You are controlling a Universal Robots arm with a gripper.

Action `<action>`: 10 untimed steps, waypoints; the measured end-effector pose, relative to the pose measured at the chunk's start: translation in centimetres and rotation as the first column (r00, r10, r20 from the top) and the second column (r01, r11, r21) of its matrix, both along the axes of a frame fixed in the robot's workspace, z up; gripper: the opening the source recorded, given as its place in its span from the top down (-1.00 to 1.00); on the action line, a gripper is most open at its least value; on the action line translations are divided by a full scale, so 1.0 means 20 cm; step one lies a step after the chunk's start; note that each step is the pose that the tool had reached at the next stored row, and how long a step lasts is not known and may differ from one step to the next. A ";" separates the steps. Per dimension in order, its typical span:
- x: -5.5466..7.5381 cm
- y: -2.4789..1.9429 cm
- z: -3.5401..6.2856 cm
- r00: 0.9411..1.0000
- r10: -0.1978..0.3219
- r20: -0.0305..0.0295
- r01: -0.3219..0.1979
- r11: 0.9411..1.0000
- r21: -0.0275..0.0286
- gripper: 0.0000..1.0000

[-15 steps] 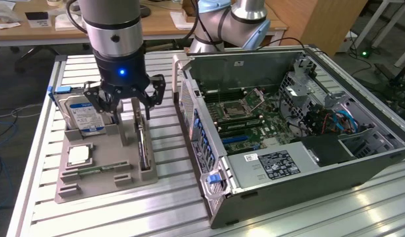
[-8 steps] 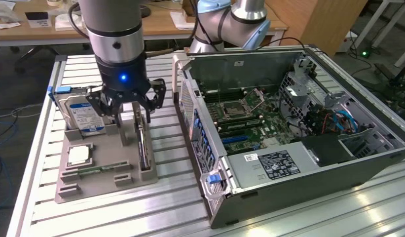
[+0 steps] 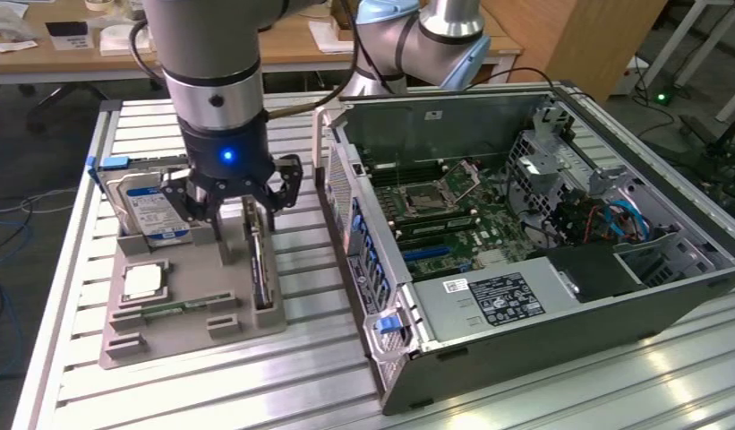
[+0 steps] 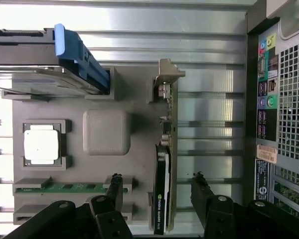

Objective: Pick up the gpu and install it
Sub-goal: 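Pick up the gpu and move the gpu toward the slot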

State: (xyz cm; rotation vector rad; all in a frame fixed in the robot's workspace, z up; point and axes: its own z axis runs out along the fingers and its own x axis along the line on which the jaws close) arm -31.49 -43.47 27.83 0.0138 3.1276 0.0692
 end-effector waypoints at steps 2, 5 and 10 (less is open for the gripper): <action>0.01 -0.003 -0.014 1.000 0.000 0.000 0.000 1.000 0.000 -0.33; 0.01 -0.007 -0.036 1.000 0.000 0.000 0.000 1.000 0.000 -0.33; 0.02 -0.016 -0.080 1.000 0.000 0.000 0.000 1.000 0.000 -0.33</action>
